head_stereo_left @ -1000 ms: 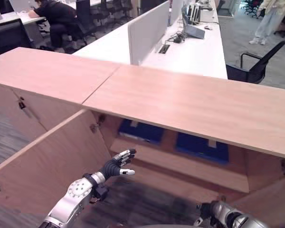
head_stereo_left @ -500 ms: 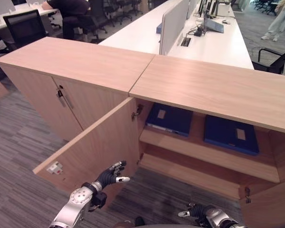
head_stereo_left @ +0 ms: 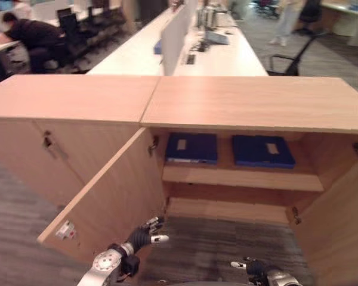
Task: Put the empty folder in the office cabinet
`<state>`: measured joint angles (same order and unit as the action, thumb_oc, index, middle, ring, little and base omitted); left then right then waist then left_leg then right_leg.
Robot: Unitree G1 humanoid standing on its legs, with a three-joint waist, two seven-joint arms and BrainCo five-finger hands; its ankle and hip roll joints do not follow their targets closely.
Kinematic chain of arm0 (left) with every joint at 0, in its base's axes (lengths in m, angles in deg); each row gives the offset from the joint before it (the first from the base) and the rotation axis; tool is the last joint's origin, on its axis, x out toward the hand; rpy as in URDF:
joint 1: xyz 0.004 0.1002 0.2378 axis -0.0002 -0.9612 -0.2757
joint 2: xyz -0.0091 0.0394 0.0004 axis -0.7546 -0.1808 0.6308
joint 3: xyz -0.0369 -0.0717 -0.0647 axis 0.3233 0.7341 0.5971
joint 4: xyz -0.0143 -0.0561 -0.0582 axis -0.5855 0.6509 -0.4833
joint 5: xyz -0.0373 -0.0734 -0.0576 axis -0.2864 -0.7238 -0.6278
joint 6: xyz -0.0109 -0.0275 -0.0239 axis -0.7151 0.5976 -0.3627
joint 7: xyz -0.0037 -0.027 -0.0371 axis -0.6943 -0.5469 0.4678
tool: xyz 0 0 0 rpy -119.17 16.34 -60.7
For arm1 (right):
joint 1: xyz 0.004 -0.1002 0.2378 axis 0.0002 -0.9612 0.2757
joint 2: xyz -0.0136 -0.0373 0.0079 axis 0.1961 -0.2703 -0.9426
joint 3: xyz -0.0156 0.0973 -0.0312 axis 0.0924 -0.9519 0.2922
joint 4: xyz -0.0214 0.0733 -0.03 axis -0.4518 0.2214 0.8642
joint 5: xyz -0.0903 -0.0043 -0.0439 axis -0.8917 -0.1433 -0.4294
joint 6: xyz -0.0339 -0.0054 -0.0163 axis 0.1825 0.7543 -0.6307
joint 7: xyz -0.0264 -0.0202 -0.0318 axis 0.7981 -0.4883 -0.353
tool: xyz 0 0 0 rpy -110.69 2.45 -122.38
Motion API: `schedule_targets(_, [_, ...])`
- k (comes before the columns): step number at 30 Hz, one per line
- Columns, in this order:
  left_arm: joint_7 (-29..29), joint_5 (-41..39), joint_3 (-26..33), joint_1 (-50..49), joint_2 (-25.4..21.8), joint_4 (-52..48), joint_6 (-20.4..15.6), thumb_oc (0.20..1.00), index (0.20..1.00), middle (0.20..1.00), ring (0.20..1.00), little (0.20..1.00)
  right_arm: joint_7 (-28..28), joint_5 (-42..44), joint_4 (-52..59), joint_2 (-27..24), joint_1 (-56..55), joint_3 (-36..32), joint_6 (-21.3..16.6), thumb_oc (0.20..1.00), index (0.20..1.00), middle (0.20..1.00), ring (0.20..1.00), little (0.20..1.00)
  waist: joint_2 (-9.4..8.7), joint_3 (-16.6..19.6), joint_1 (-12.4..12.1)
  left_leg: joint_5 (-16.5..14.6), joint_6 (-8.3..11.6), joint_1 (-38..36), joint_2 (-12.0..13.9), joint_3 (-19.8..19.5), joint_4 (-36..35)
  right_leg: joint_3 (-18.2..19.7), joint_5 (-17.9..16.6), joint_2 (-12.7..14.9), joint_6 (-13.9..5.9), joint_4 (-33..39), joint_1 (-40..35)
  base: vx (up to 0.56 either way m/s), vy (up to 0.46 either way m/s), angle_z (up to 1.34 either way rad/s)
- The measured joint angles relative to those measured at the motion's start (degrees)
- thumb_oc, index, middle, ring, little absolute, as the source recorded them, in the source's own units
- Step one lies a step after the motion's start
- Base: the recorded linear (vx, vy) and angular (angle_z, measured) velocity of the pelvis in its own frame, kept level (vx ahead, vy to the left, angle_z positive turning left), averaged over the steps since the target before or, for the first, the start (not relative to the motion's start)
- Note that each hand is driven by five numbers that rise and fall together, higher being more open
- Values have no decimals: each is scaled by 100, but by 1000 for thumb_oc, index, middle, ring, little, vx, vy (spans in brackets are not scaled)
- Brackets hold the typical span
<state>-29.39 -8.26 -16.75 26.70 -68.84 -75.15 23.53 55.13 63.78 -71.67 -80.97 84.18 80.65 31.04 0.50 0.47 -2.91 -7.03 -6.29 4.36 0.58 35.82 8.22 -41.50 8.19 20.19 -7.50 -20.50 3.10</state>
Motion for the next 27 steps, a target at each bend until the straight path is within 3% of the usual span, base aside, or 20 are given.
schedule_targets(1, [-9, -2, -16, 53, -12, 124, 6, 1000, 1000, 1000, 1000, 1000, -9, 42, -125, 6, -98, 42, 11, 1000, 1000, 1000, 1000, 1000, -63, 43, 90, 148, 261, -75, 195, 198, -157, 0, -188, -349, -27, 491, -99, 31, -296, -105])
schedule_targets(2, [-11, -2, -14, 65, -29, 147, 6, 1000, 1000, 1000, 1000, 1000, -12, 43, -224, 0, -159, 88, 37, 1000, 1000, 1000, 1000, 1000, -128, 89, 80, 190, 330, -133, 224, 277, -275, 62, -313, -457, 27, 655, -130, 33, -281, -77])
schedule_targets(5, [-19, -63, -32, 71, -32, 157, -4, 1000, 1000, 1000, 1000, 1000, -11, 117, -360, -23, -415, 182, 25, 1000, 1000, 1000, 1000, 1000, -269, 220, 178, 281, 481, -113, 406, 474, -330, 237, -203, -667, 220, 632, -39, 1, -155, -34])
schedule_targets(8, [8, -102, -53, 78, -4, 167, -1, 1000, 1000, 1000, 1000, 1000, -8, 217, -346, -73, -405, 206, 20, 1000, 1000, 1000, 1000, 1000, -201, 230, 208, 341, 576, -10, 485, 456, -376, 317, -178, -778, 262, 607, 130, 11, -152, -16])
schedule_targets(11, [45, -101, -115, 77, -7, 170, 5, 1000, 1000, 1000, 1000, 1000, -20, 215, -353, -111, -381, 223, 21, 1000, 1000, 1000, 1000, 1000, -200, 326, 228, 473, 821, 48, 532, 404, -467, 329, -143, -940, 413, 913, 233, 13, -91, 13])
schedule_targets(13, [65, -100, -122, 71, 4, 168, 11, 1000, 1000, 1000, 1000, 1000, -14, 215, -352, -153, -345, 225, 20, 1000, 1000, 1000, 1000, 1000, -86, 332, 196, 528, 831, 2, 634, 274, -490, 301, -155, -1069, 430, 1041, 177, 16, -84, -11])
schedule_targets(14, [64, -100, -106, 123, 28, 209, 10, 1000, 1000, 1000, 1000, 1000, -10, 215, -351, -145, -354, 245, 24, 1000, 1000, 1000, 1000, 1000, -45, 348, 230, 651, 718, -37, 700, 284, -509, 315, -257, -1196, 576, 1199, 90, 15, -56, -13])
schedule_targets(19, [86, -96, -124, 122, 156, 252, 10, 1000, 1000, 1000, 1000, 1000, -19, 215, -349, -142, -356, 255, 15, 1000, 1000, 1000, 1000, 1000, -121, 360, 250, 759, 660, -109, 816, 301, -518, 360, -303, -1425, 627, 1485, -60, 5, -41, -11])
schedule_targets(23, [84, -93, -115, 127, 147, 253, 11, 1000, 1000, 1000, 1000, 1000, -33, 215, -354, -178, -405, 219, 14, 1000, 1000, 1000, 1000, 1000, -170, 321, 256, 790, 663, -179, 818, 322, -524, 364, -446, -1538, 781, 1766, -198, 4, -6, -2])
schedule_targets(27, [102, -91, -46, 233, 147, 253, 13, 1000, 1000, 1000, 1000, 1000, -33, 207, -365, -222, -420, 223, 19, 1000, 1000, 1000, 1000, 1000, -96, 176, 243, 788, 668, -328, 810, 321, -612, 386, -553, -1656, 794, 2056, -441, 12, -12, -7])
